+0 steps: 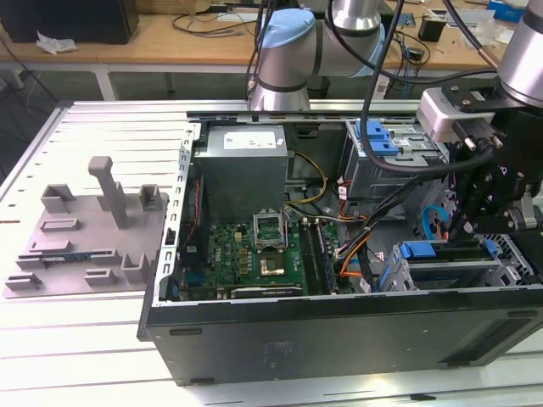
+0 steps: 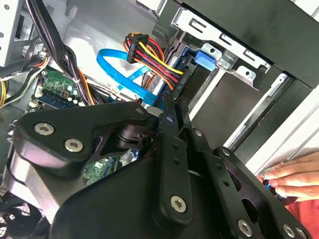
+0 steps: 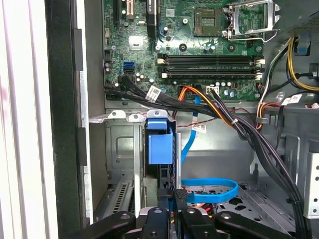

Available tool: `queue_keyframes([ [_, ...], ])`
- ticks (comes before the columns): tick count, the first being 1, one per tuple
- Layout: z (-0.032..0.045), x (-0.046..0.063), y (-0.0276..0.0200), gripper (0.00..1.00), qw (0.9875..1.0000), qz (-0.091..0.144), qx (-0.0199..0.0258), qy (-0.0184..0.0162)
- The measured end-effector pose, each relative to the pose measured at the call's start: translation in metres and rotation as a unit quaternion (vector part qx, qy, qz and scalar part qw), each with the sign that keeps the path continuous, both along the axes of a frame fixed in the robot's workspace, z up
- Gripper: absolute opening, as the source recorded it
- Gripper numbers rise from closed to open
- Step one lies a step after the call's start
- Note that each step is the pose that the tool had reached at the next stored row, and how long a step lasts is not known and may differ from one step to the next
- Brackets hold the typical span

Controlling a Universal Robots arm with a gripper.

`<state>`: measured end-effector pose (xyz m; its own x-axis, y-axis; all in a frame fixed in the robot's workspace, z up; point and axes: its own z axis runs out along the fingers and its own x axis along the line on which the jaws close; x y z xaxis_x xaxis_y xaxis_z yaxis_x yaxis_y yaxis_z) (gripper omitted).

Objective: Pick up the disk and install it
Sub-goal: 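Insert the second disk wire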

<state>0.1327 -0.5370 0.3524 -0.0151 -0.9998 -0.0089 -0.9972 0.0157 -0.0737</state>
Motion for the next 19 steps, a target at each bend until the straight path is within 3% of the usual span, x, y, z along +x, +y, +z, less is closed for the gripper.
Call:
queue_keyframes([
  [19, -0.0076, 0.0008, 0.0000, 0.16, 0.9999, 0.015, -0.0001, 0.0000],
])
